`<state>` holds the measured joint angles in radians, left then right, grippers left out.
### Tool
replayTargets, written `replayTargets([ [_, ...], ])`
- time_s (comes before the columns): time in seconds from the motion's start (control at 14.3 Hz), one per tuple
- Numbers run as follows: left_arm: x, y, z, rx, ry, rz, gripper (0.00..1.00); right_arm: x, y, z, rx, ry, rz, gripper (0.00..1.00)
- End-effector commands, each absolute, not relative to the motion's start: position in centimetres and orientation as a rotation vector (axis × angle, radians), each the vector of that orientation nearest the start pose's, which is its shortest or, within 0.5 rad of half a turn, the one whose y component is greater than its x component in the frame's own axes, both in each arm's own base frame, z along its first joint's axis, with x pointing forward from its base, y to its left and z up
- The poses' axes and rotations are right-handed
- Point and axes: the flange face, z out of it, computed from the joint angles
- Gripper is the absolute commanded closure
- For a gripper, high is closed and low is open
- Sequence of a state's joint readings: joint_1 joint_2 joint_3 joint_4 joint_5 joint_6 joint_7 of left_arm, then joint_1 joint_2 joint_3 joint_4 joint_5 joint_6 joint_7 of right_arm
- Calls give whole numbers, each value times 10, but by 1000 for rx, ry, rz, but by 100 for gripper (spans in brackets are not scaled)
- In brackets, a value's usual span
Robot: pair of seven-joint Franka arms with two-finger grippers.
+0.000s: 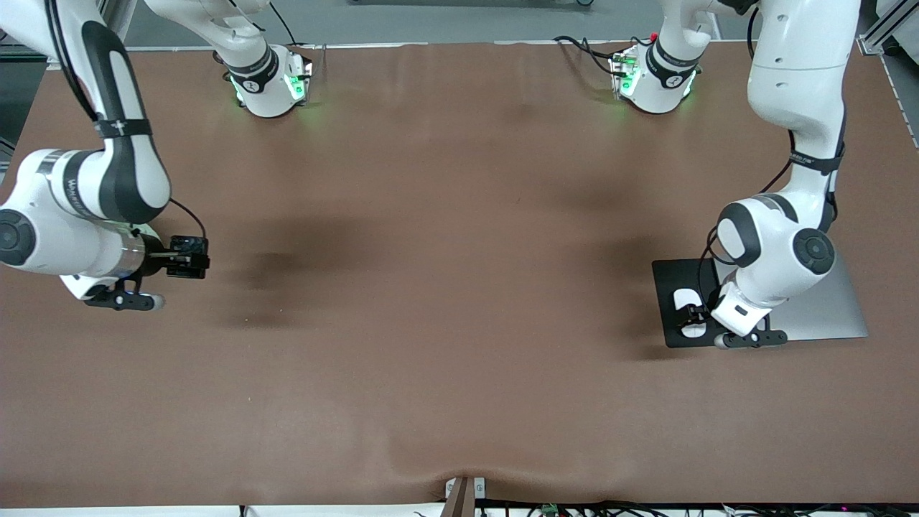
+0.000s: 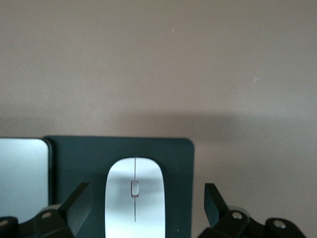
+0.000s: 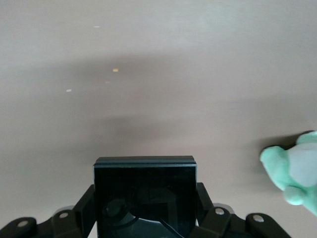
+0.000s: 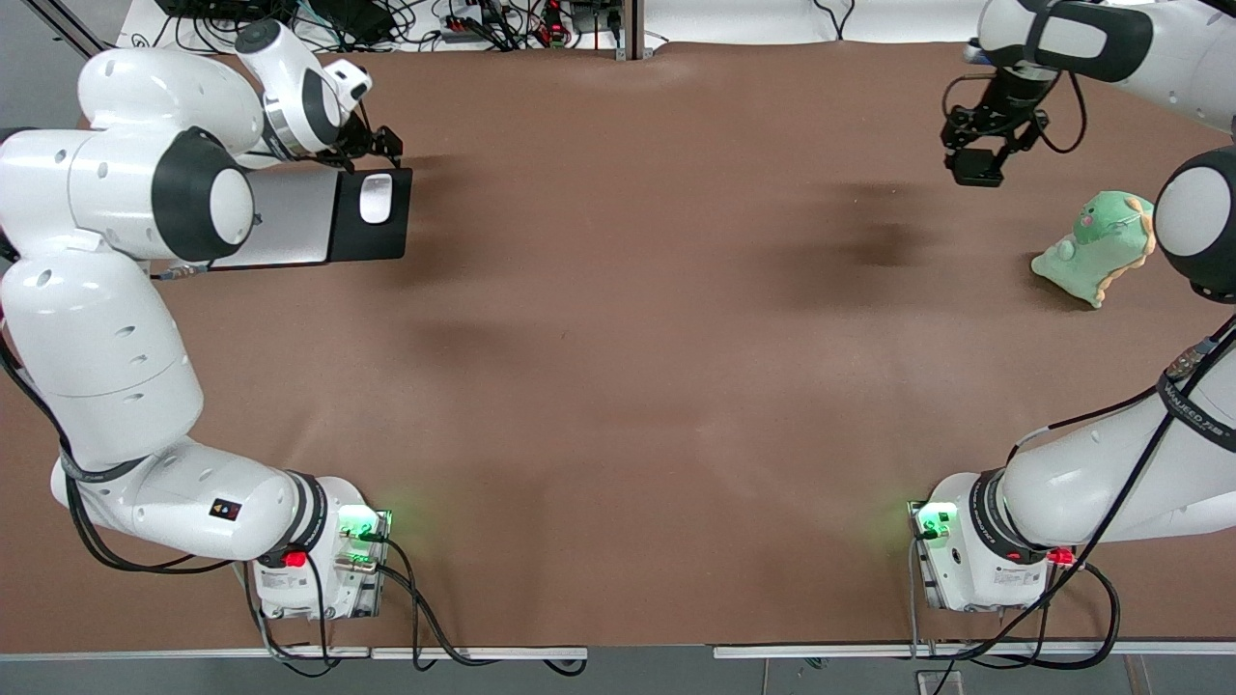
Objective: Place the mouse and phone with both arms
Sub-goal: 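Lower the mouse onto the pad while the right gripper carries the phone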
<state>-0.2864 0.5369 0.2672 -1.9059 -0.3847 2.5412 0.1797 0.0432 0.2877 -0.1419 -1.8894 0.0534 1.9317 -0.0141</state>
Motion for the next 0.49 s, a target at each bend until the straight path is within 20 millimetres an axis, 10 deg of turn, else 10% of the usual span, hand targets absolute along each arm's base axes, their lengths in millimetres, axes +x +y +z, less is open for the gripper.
replayTargets([
  [0.0,650,-15,277,-3245,-50,-192,0,574,-67,317,-3115,163,355,100],
  [0.14,660,-14,309,-3236,9,-170,0,559,-105,290,-3132,189,343,100],
  [0.42,660,7,369,-3243,35,-94,0,548,-112,253,-3135,167,334,100],
])
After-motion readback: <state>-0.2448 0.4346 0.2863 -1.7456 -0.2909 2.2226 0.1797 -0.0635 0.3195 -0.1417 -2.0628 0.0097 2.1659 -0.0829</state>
